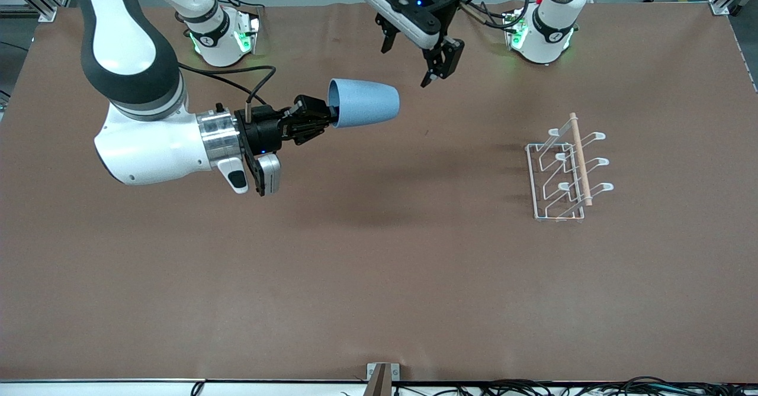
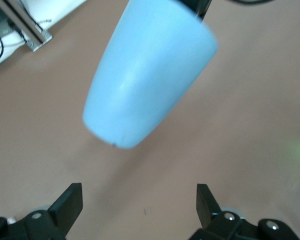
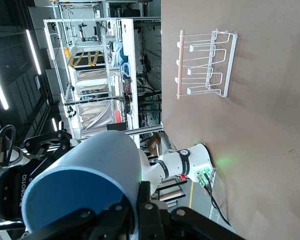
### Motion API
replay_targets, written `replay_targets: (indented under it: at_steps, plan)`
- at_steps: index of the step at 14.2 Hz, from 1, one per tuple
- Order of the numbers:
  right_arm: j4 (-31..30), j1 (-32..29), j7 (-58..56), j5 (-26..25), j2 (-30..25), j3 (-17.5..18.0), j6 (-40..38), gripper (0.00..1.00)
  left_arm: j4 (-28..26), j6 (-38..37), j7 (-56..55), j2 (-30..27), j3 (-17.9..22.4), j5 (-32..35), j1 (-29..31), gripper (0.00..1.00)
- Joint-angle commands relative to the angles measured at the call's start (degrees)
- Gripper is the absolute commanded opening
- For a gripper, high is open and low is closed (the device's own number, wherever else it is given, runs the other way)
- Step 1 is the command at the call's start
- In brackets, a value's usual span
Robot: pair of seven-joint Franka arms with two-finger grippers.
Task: Hang cup on cup holder
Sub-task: 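Grasp the cup's base with the left gripper beside the right gripper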
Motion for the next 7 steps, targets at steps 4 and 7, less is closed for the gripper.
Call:
replay_targets:
  at_steps: [4,7]
  plan:
    - [-0.36,-0.27,0.69,1.43,-0.38,-0.12,-0.67,0.02,2.16,1.70,3.75,1.37,-0.14,3.89,-0.31,1.00]
    - [-0.45,-0.71,0.68,1.43,-0.38,-0.12,-1.45,0.02,2.96,1.78,8.06,1.72,-0.05,4.16,-0.31,1.00]
